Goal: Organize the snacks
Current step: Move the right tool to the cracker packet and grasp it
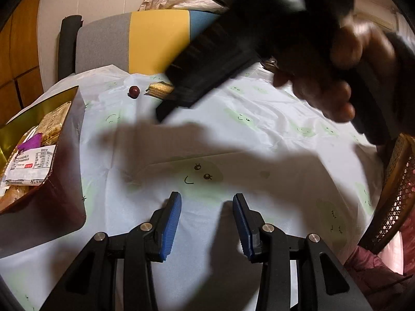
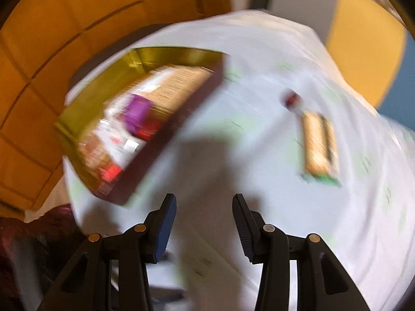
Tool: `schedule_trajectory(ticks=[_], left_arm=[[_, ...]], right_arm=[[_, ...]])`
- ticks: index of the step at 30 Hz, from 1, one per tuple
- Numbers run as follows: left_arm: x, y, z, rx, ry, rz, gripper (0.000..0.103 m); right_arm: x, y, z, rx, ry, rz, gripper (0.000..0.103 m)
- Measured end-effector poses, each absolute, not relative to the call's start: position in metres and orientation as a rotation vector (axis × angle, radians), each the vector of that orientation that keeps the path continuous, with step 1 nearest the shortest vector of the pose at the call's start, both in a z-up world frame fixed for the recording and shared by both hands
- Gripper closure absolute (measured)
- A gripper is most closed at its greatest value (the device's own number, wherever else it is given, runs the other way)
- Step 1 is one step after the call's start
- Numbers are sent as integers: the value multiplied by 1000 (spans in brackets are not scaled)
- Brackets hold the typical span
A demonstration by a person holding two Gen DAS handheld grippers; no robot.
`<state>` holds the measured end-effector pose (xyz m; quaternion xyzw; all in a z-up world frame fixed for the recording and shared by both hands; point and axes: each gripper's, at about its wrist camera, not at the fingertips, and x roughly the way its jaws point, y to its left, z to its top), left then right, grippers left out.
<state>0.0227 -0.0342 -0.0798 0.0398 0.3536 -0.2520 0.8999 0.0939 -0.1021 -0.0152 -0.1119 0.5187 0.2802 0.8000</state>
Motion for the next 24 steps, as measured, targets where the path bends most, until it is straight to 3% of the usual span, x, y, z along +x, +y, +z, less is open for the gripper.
schedule_trajectory(ticks=[13, 21, 24], left_arm=[[23, -34, -79, 87, 749, -506, 61], [24, -34, -79, 82, 753, -509, 61], [24, -34, -79, 83, 752, -509, 61]], right_arm=[[160, -149, -26, -183, 1050, 258, 56], [208, -138, -43, -193, 1076, 209, 47], [210, -142, -51, -207, 1104, 200, 53]])
